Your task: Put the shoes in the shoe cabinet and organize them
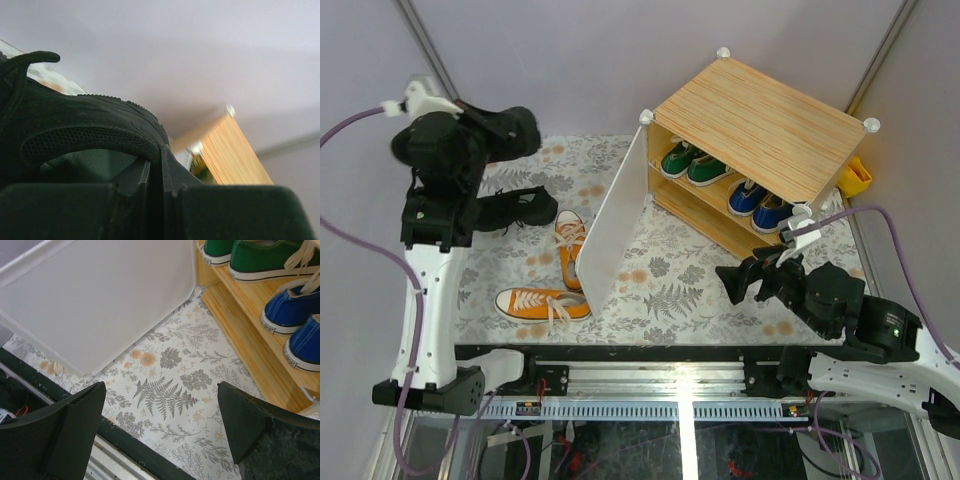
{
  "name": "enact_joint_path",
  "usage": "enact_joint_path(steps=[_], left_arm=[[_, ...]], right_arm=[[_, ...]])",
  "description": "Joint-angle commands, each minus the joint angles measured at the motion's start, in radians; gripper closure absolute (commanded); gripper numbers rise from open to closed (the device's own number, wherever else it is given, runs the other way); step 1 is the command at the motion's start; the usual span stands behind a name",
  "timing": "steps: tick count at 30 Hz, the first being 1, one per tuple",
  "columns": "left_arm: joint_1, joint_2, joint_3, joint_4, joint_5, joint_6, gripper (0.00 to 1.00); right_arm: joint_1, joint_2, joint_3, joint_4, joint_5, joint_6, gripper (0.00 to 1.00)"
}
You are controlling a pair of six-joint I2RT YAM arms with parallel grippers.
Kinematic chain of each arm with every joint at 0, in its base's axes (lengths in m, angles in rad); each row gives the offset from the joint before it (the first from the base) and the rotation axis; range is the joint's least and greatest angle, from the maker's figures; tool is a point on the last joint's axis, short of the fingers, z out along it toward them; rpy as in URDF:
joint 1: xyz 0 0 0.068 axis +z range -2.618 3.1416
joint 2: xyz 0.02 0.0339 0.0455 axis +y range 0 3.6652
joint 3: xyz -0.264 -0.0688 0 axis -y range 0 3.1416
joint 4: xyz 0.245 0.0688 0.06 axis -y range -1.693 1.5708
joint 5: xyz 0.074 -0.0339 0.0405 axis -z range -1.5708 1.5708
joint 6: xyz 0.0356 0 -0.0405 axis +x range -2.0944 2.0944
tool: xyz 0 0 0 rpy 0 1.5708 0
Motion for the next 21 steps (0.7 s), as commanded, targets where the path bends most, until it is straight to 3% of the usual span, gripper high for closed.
enact_joint_path(steps=[1, 6, 13, 17, 21], left_arm=[[-0.161, 0.052, 0.046, 0.161, 0.211, 0.097, 1.0], [-0.458, 0.159, 0.176, 0.147, 0.205, 0.226, 1.0], [-0.781, 0.238, 0.305, 0.125, 0.047, 0.416, 1.0], [-0.923, 0.255, 0.276, 0.111, 0.078, 0.507, 1.0], [-1.031, 0.228, 0.088, 0.129, 0.129, 0.521, 1.0]], right_arm=[[0.002, -0.025, 0.078, 0.017, 0.116, -0.021, 0.01], [0.002, -0.028, 0.174, -0.039, 0.188, -0.063, 0.01], [0.002, -0.056, 0.217, -0.076, 0.23, -0.064, 0.01], [0.002, -0.062, 0.236, -0.101, 0.267, -0.068, 0.01], [0.002, -0.062, 0.275, -0.114, 0.31, -0.084, 0.01]])
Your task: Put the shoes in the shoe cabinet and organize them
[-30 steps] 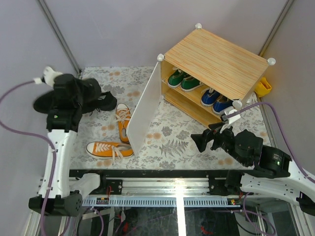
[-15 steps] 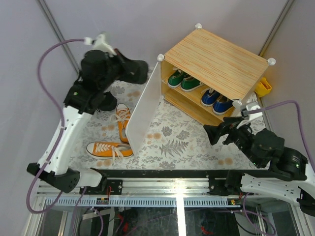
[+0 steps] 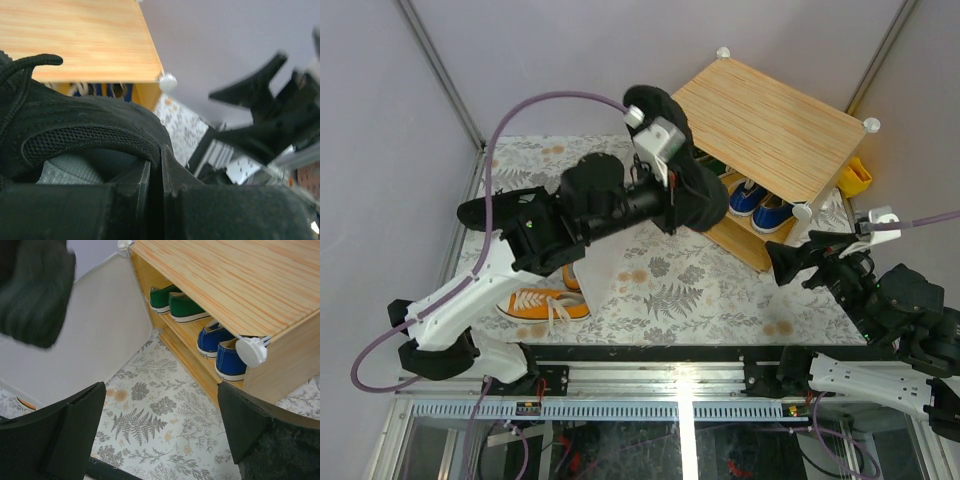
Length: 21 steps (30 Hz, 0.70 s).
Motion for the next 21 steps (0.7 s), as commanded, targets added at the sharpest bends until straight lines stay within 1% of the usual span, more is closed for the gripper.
enact_joint_path(steps=[1, 6, 9, 11, 17, 21], left_arm=[[-0.096, -0.043, -0.175, 0.119, 0.024, 0.103, 1.0], [-0.195, -0.054, -0.343, 0.146, 0.023, 0.096, 1.0], [-0.234, -0.02, -0.415, 0.167, 0.026, 0.09, 1.0], [-0.257, 0.014, -0.47, 0.181, 0.003, 0.088, 1.0], [-0.284, 0.082, -0.619, 0.235, -0.021, 0.051, 1.0], [-0.284, 0.107, -0.687, 0.275, -0.024, 0.037, 1.0]], right_arm=[[0.002, -0.002, 0.077, 0.0, 0.09, -0.034, 0.01], [0.002, -0.003, 0.109, -0.002, 0.119, -0.068, 0.01], [0.002, -0.003, 0.109, -0.003, 0.115, -0.072, 0.01], [0.002, 0.001, 0.105, -0.007, 0.105, -0.066, 0.01], [0.002, 0.0, 0.098, -0.043, 0.094, -0.035, 0.01], [0.002, -0.013, 0.084, -0.043, 0.092, -0.026, 0.01]])
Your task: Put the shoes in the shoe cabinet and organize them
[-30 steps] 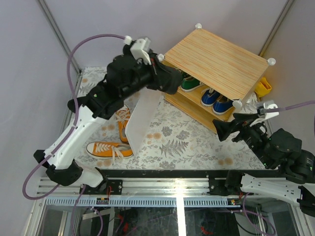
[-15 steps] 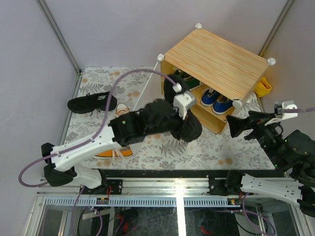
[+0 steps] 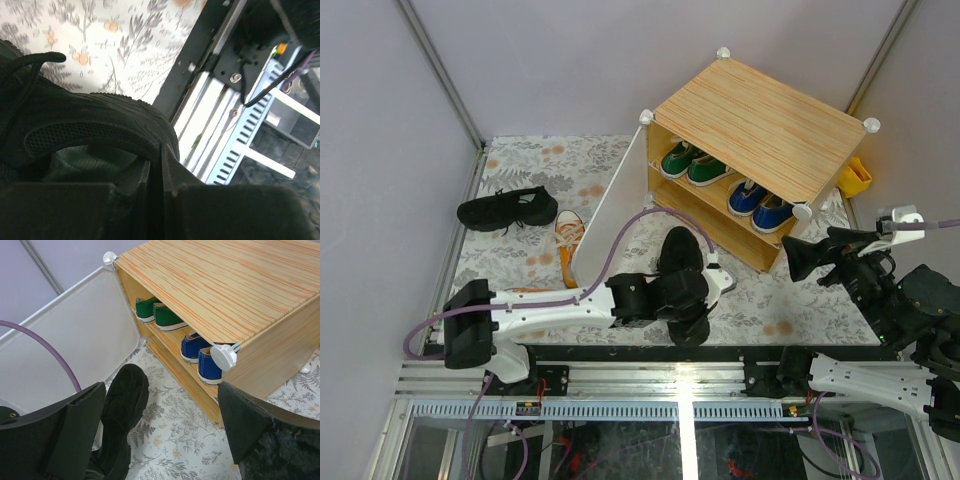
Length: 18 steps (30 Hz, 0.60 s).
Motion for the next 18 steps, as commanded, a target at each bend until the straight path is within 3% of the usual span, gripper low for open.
enact_joint_path(steps=[1, 2, 4, 6, 7, 8, 10, 12, 13, 18], left_arm=[[-0.005, 0.006, -0.041, 0.181, -0.063, 0.01, 1.0], [-0.004, 0.016, -0.057, 0.195, -0.073, 0.015, 0.97], [-0.003, 0.034, -0.084, 0.221, -0.099, 0.02, 0.79], [-0.004, 0.052, -0.096, 0.231, -0.126, 0.024, 0.76], [-0.005, 0.059, -0.097, 0.23, -0.133, 0.024, 0.69], [-0.004, 0.065, -0.094, 0.225, -0.14, 0.024, 0.57], [-0.003, 0.066, -0.089, 0.221, -0.142, 0.02, 0.43], [-0.004, 0.06, -0.076, 0.206, -0.144, 0.023, 0.12], [-0.005, 0.05, -0.065, 0.194, -0.147, 0.028, 0.01], [-0.009, -0.058, 0.01, 0.117, -0.262, 0.059, 0.0]], right_arm=[[0.002, -0.016, -0.006, 0.007, 0.014, 0.021, 0.01], [0.002, -0.018, -0.009, 0.004, 0.013, 0.023, 0.01], [0.002, -0.021, -0.015, 0.002, 0.007, 0.03, 0.01], [0.003, -0.021, -0.016, -0.006, 0.004, 0.036, 0.01], [0.002, -0.021, -0.015, -0.011, 0.002, 0.039, 0.01], [0.002, -0.02, -0.015, -0.013, 0.0, 0.041, 0.01], [0.002, -0.019, -0.016, -0.017, -0.002, 0.043, 0.01], [0.003, -0.019, -0.02, -0.015, -0.002, 0.043, 0.0], [0.002, -0.019, -0.022, -0.012, -0.004, 0.043, 0.01], [0.002, -0.02, -0.036, 0.0, -0.005, 0.04, 0.01]])
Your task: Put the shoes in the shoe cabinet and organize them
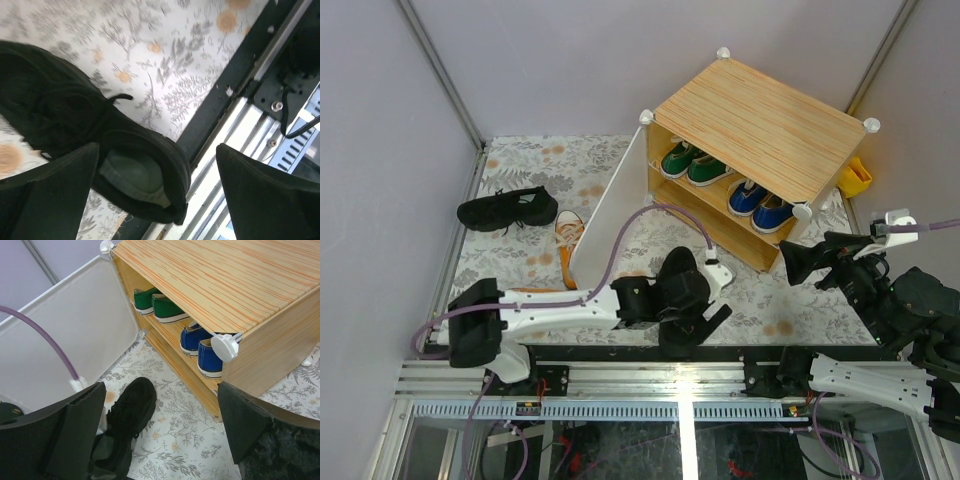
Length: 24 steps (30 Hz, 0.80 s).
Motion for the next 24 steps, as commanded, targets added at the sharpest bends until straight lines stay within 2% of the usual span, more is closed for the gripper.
enact_joint_path(steps=[1, 5, 7, 9, 11, 13, 15, 18, 21, 24], left_arm=[[-0.006, -0.141, 0.129, -0.019, -0.152, 0.053, 0.0], [-0.002, -0.236, 0.306, -0.073, -0.35, 0.156, 0.0], [0.047, -0.257, 0.399, -0.082, -0.439, 0.182, 0.0], [0.189, -0.258, 0.491, -0.122, -0.391, 0.115, 0.01], [0.391, -0.261, 0.538, -0.13, -0.254, 0.039, 0.02], [0.615, -0.273, 0.545, -0.111, -0.22, -0.038, 0.03], [0.79, -0.278, 0.535, -0.097, -0.201, -0.115, 0.05], [1.021, -0.259, 0.503, -0.108, -0.101, -0.248, 0.15], [1.151, -0.213, 0.41, -0.101, -0.045, -0.334, 0.25], [1.192, -0.162, 0.284, -0.035, -0.096, -0.373, 0.29]], right_arm=[[0.002, -0.004, -0.012, 0.037, 0.002, 0.005, 0.01], [0.002, 0.002, -0.022, 0.056, -0.008, -0.004, 0.01], [0.002, 0.011, -0.026, 0.07, -0.019, -0.007, 0.01], [0.002, 0.021, -0.029, 0.084, -0.032, -0.009, 0.01], [0.003, 0.034, -0.031, 0.094, -0.046, -0.011, 0.01], [0.002, 0.051, -0.033, 0.097, -0.056, -0.009, 0.01], [0.002, 0.063, -0.037, 0.105, -0.072, -0.01, 0.01], [0.002, 0.077, -0.05, 0.115, -0.099, 0.002, 0.01], [0.002, 0.074, -0.085, 0.138, -0.123, 0.012, 0.01], [0.002, 0.062, -0.115, 0.161, -0.142, 0.015, 0.01]])
